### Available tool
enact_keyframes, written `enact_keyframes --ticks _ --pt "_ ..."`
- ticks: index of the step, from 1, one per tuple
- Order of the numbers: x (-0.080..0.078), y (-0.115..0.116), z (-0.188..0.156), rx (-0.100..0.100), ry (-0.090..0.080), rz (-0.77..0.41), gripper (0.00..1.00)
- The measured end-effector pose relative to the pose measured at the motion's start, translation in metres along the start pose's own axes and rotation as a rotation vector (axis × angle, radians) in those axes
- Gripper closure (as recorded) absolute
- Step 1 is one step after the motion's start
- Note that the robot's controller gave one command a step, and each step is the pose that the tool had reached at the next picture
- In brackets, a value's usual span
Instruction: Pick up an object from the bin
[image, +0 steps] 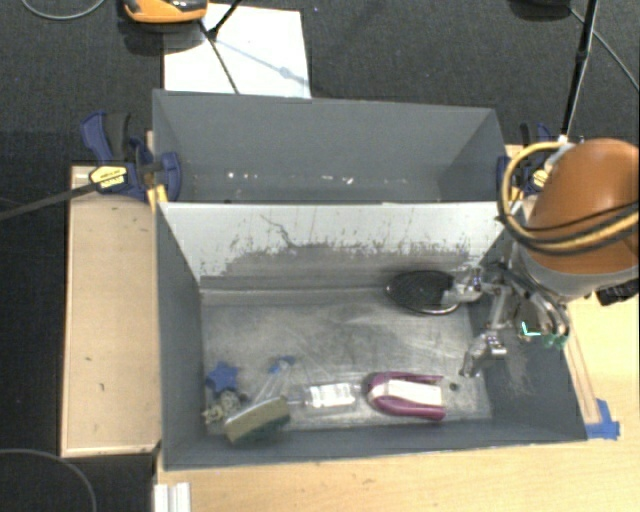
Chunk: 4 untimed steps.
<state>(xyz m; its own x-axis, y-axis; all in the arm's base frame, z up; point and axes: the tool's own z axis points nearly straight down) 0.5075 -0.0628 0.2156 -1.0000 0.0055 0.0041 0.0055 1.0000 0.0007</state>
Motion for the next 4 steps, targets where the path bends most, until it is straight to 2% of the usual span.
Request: enact_keyframes --ticks 1,2,3,4 --pt "0.012 0.036 0.132 0.001 -0.006 0.007 0.00" --pt "0.019 0.090 0.138 0.009 -0.014 -0.140 0.00" --pt "0.021 0.102 0.138 0.009 -0.011 -0.071 0.00" --pt "0.021 0.116 0.138 0.009 -0.015 -0.152 0.00"
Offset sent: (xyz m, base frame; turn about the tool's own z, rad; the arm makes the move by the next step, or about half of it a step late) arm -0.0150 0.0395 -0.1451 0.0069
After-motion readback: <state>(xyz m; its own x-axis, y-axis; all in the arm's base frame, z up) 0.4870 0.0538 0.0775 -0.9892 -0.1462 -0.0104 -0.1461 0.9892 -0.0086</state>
